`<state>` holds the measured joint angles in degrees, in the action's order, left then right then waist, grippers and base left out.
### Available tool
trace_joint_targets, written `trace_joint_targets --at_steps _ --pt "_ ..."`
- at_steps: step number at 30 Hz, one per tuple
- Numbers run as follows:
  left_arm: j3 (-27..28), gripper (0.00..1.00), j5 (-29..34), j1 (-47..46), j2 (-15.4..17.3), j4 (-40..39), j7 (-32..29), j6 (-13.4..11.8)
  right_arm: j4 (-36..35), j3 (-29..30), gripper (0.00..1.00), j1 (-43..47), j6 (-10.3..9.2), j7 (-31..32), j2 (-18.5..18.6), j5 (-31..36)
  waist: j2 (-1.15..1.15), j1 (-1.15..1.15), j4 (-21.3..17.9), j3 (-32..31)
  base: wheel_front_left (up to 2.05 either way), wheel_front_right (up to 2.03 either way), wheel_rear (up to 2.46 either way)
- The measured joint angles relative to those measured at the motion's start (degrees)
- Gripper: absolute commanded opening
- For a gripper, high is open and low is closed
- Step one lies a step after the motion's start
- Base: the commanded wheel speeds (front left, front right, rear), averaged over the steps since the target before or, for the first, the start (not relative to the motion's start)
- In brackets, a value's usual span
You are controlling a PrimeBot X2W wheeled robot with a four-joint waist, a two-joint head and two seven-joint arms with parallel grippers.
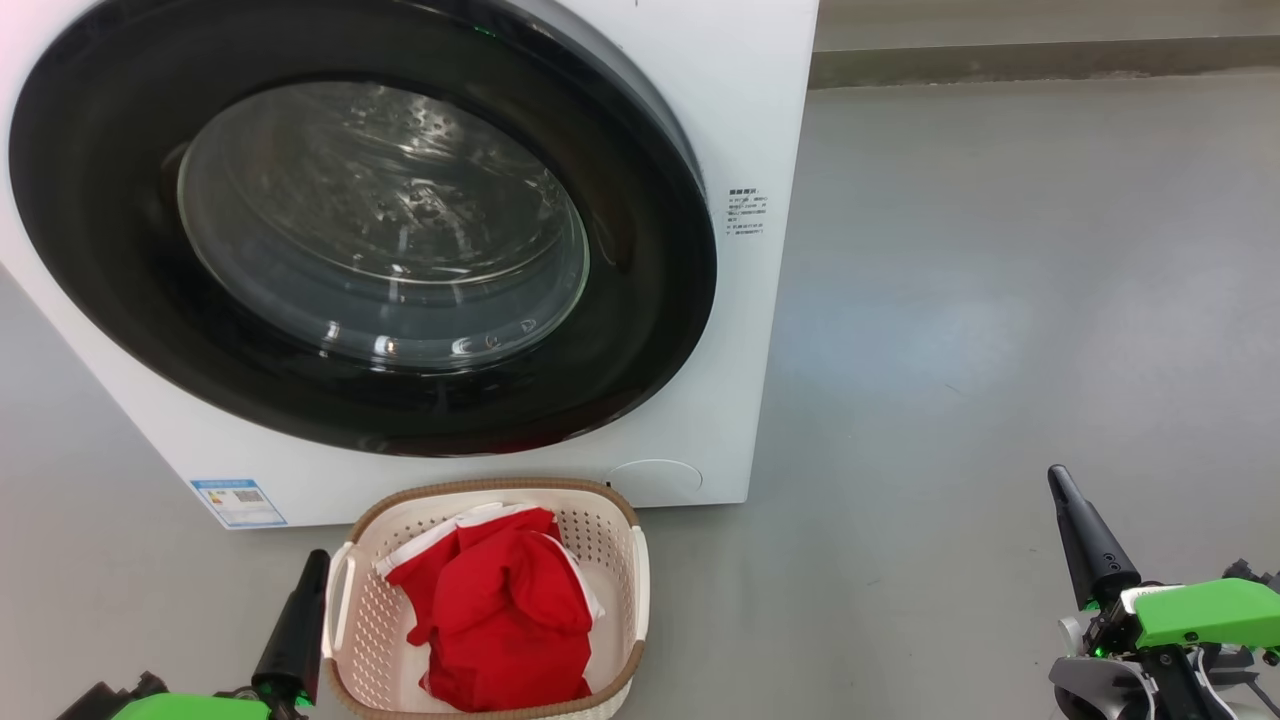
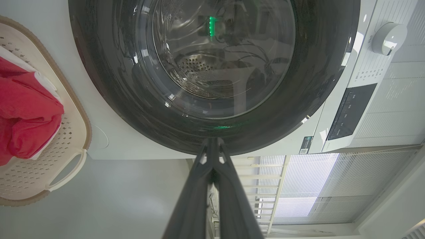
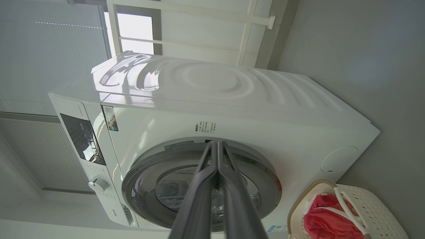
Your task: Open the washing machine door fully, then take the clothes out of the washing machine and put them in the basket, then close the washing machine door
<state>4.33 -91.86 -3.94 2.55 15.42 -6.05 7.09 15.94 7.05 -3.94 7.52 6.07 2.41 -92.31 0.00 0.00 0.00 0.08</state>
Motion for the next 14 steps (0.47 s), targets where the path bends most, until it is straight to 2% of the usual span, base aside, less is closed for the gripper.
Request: trace_joint_targets --at_steps 14 --pt "0.02 0.00 0.00 0.00 -0.01 0.00 0.00 0.00 0.00 0.03 0.00 0.00 0.00 0.01 -0.01 0.00 0.00 0.00 0.00 0.00 0.00 0.00 0.00"
